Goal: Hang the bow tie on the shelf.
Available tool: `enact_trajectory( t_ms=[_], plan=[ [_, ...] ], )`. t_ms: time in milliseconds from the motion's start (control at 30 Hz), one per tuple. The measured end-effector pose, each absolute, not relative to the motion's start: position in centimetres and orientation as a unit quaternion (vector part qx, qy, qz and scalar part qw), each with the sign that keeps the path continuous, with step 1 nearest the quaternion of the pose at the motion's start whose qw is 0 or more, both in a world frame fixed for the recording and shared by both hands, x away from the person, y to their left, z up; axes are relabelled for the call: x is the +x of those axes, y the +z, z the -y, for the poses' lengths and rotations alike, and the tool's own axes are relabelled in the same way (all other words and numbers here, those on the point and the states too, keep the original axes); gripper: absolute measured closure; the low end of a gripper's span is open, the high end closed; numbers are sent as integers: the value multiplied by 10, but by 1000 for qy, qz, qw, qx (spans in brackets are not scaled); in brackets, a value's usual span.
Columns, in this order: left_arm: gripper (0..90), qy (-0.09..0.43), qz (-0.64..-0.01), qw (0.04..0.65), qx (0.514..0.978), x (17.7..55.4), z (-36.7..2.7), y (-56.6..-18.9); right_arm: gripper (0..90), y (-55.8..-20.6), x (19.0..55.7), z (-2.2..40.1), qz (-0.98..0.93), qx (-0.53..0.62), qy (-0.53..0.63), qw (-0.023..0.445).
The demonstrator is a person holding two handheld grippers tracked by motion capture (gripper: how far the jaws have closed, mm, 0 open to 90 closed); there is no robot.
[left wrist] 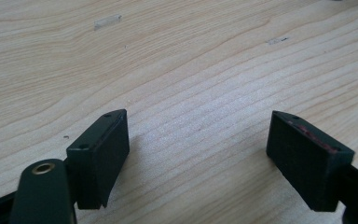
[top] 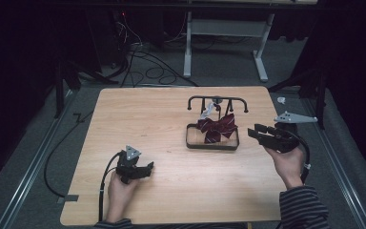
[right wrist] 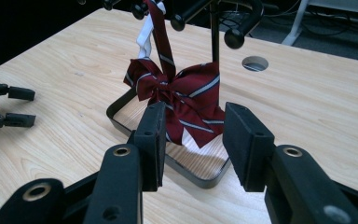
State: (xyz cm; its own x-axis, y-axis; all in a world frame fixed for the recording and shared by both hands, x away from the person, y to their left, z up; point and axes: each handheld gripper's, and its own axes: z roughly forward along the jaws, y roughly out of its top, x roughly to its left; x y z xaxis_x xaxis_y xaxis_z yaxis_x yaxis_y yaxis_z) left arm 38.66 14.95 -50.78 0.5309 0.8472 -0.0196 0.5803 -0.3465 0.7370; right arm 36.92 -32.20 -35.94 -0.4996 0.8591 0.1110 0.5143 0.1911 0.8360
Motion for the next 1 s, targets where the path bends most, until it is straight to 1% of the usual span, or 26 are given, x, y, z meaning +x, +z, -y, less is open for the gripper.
enact_trajectory(
  t_ms=[1000],
  plan=[
    [215, 187, -447, 357, 799, 387, -149, -508, 611, -385, 358, 325, -740, 477, 442, 174]
  ],
)
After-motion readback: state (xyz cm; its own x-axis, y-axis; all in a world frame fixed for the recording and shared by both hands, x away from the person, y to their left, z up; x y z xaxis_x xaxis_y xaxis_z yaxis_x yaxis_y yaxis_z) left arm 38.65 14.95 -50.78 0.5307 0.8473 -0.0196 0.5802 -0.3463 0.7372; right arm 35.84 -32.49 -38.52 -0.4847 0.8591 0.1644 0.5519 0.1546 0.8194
